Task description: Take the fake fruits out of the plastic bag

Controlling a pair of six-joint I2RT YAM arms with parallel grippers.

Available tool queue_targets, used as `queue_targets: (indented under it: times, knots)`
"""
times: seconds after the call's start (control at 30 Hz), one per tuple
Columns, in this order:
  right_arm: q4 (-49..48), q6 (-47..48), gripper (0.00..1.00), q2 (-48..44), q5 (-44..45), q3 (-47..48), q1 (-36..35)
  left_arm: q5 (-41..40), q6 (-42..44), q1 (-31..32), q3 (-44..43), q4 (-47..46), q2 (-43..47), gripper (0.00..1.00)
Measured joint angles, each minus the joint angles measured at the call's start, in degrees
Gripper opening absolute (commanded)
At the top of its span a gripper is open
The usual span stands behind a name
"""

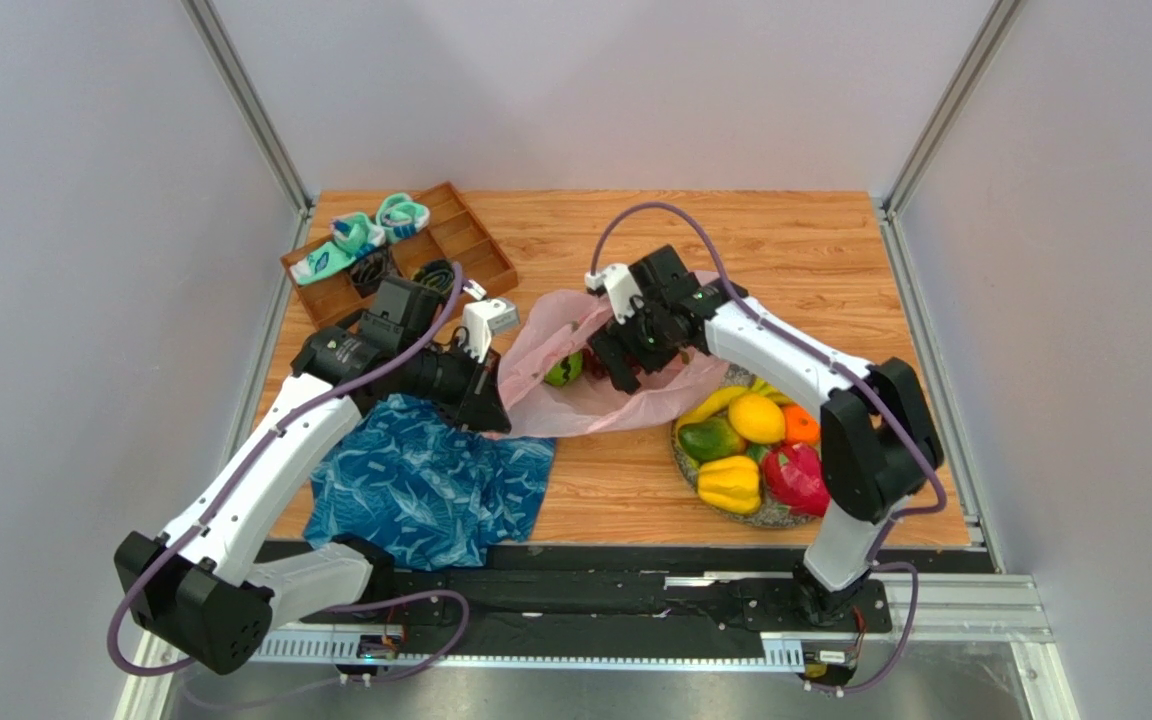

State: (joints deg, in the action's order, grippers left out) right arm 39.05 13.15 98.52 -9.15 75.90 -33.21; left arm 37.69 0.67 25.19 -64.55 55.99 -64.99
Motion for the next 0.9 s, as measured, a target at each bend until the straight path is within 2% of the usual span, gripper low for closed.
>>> queue_targets:
  times: [0.2,0.3,0.6,0.9]
  knots:
    - [0.9,1.3,0.95,11.7,-5.9,17.3,0.3,0.0,0.3,-0.5,-1.9,-1.6,-0.1,0.0]
    - [2.5,2.3,0.97,16.1,-9.4,22.8,0.4,0.1,0.7,-1.3,-3.1,-2.0,-1.0,0.0]
    - [3.2,-0.5,1.0,19.0,-21.0,23.9,0.6,2.4,1.7,-1.7,-4.2,-2.6,-2.2,0.0]
    - [3.2,-5.9,1.0,25.9,-22.2,28.7,-0.4,5.7,1.7,-1.7,-1.0,-3.1,-2.3,0.0]
